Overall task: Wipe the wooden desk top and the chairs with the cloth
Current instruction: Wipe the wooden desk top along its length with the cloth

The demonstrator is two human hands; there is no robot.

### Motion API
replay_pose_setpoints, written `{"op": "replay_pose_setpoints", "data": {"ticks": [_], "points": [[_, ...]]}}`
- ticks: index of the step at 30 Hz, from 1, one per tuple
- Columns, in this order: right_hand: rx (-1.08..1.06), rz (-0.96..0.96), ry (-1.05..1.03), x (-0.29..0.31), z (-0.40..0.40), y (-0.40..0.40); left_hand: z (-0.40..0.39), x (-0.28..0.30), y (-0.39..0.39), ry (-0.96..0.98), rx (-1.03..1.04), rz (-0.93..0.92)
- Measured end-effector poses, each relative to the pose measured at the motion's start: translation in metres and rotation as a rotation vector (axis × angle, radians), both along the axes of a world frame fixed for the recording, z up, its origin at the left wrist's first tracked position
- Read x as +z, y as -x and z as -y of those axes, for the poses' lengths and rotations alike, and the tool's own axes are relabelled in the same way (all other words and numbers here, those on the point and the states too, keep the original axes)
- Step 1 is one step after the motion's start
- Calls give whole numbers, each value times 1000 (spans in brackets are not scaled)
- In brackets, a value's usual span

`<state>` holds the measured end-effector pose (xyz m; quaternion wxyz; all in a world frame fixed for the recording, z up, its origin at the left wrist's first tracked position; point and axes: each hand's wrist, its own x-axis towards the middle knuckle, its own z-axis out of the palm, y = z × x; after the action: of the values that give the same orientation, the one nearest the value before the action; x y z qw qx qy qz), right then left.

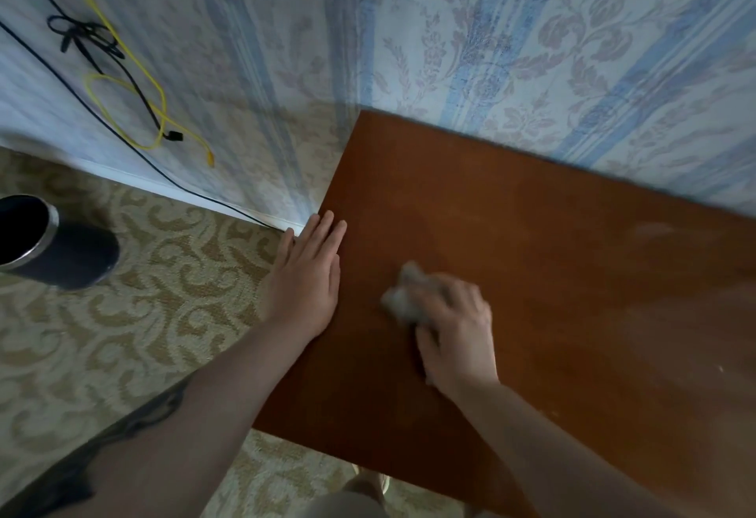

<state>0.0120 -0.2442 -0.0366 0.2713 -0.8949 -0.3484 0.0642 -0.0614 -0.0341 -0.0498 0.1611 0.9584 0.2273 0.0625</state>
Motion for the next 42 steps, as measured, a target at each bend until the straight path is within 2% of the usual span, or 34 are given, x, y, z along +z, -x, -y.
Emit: {"op": "replay_pose_setpoints", "data": {"ticks": [1,2,3,6,8,9,10,11,14,15,16,17,20,21,22,23,24,27,29,31,32,34,36,37,38,39,42], "points": [[-307,-90,-25,1,-10,8,7,1,-3,-3,42,0],[-462,-131,-14,5,-23,22,15,2,-7,14,96,7],[-442,-95,7,6,-34,39,22,4,-10,46,152,25],[69,37,61,8,-22,68,39,9,-19,171,311,119],[415,142,116,11,11,37,44,12,-22,256,404,140],[499,249,150,8,26,18,46,14,-26,284,439,135],[439,297,168,4,39,-3,49,16,-31,296,473,126],[226,260,155,2,47,-21,52,16,-37,295,508,117],[-688,-39,127,3,38,-50,61,17,-61,260,590,110],[-835,-101,162,6,25,-49,63,17,-69,254,616,108],[-834,-124,208,11,10,-45,65,17,-74,249,642,104],[-722,-110,224,16,-5,-37,67,17,-78,242,659,101],[-73,8,150,23,-18,-18,69,16,-83,198,640,74],[92,68,154,24,-11,-29,69,15,-84,181,620,52],[163,138,173,21,0,-46,69,14,-85,163,597,27],[126,191,202,16,12,-65,70,13,-86,146,575,5],[-18,194,222,13,22,-85,70,12,-87,136,560,-12],[-663,-24,130,5,27,-127,69,10,-89,129,568,-45],[-836,-75,22,-1,0,-133,69,8,-90,109,570,-56],[-783,-94,-63,0,-34,-126,69,8,-91,95,579,-55],[-676,-106,-66,2,-47,-119,70,7,-91,89,583,-51],[-266,-115,-21,7,-60,-106,70,6,-92,80,585,-47],[155,-33,60,11,-48,-117,70,5,-92,82,589,-46],[248,41,89,8,-35,-131,69,5,-92,83,591,-46],[235,80,97,3,-23,-146,70,5,-92,77,592,-47],[115,83,67,-1,-13,-161,70,4,-92,65,593,-48],[-464,14,-13,-6,-29,-180,70,4,-92,29,587,-63]]}}
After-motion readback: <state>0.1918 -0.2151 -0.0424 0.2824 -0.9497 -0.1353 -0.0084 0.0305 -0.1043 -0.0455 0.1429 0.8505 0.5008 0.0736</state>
